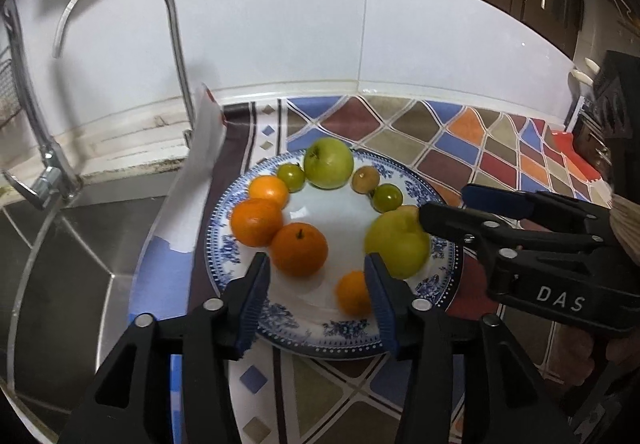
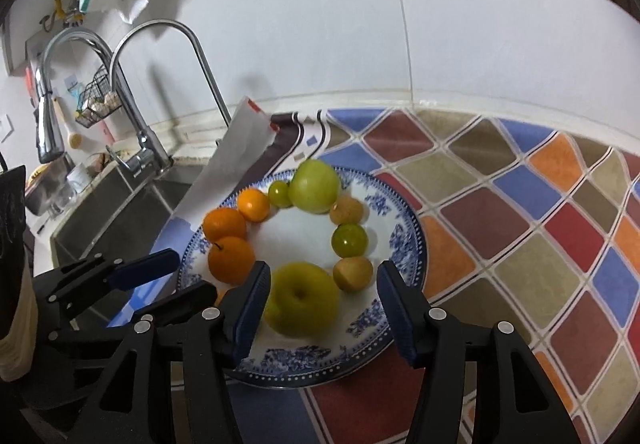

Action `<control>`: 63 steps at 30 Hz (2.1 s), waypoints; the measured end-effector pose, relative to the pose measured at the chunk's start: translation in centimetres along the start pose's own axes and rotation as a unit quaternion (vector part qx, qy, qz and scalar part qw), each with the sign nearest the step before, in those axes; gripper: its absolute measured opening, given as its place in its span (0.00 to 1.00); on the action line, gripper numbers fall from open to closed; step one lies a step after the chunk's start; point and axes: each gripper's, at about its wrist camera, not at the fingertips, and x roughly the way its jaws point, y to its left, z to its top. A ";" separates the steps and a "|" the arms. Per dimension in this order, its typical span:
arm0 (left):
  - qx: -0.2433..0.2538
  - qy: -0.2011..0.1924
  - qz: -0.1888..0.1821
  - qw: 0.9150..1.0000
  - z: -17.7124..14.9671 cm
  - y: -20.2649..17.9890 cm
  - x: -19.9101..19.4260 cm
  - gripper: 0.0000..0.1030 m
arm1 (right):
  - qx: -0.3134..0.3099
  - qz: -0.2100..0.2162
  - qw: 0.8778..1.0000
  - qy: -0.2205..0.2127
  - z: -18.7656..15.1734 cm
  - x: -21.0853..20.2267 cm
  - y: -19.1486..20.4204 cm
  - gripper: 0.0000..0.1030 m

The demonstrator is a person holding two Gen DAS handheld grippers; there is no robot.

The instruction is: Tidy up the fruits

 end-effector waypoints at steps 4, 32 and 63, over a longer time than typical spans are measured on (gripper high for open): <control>-0.003 -0.019 0.021 1.000 -0.1 -0.1 -1.8 0.57 | -0.010 -0.021 1.000 -0.014 -0.3 -1.7 0.4 0.56; 0.026 -0.130 0.076 0.988 -5.2 -6.8 -14.9 1.00 | 0.021 -0.145 0.986 -0.086 -8.1 -17.9 0.4 0.84; 0.020 -0.168 0.078 0.983 -10.1 -12.6 -23.9 1.00 | 0.012 -0.140 0.983 -0.122 -14.3 -28.0 0.3 0.85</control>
